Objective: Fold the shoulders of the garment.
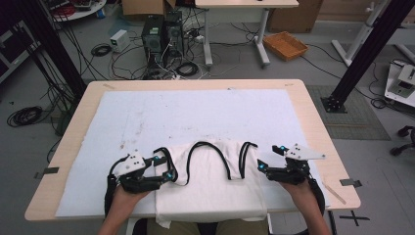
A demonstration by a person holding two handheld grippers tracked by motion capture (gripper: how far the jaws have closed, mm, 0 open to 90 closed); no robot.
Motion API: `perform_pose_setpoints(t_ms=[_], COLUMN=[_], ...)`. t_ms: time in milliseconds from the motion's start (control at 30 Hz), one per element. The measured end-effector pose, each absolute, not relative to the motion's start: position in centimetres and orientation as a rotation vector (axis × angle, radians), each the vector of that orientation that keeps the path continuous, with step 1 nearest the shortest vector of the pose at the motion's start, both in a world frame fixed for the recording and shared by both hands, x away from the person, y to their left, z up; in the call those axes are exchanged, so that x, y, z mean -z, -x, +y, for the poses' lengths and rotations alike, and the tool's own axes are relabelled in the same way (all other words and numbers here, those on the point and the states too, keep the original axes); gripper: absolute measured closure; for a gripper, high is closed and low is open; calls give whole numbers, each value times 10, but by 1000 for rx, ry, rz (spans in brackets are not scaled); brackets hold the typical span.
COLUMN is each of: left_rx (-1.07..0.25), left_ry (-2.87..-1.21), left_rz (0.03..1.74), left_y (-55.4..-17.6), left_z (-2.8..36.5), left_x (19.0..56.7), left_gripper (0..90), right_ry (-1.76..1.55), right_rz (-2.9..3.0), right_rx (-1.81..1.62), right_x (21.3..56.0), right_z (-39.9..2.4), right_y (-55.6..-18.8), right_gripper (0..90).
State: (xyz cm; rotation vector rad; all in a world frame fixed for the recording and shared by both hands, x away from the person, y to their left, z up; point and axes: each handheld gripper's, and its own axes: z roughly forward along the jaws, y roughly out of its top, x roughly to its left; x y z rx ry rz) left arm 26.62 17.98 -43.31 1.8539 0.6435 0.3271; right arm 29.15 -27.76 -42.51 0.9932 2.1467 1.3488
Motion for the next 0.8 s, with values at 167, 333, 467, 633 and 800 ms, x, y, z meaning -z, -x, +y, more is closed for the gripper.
perform_pose_setpoints(t_ms=[167,333,467,633,800], left_rx=[-299,-344,-370,-316,-274], left_ry=[-1914,-2066,-2136,-2031,-1947], left_rz=[584,582,560,585,565], left_y=[-266,-265,-265,-263,-258], left_z=[165,151,149,171,189], left_x=[436,441,446,438,431], left_gripper=[416,523,791,849,848], right_ry=[-870,-651,-564,-584,-627], right_rz=[2282,2489,2530,2517,2421], right_rx=[-1352,-1330,-1177,-1086,-1164], right_x=[425,430,439,438,423], right_z=[-262,-229,-206,-209,-228], right_y=[-287,-281,-279,-280,-266], right_gripper=[426,562,608,881,881])
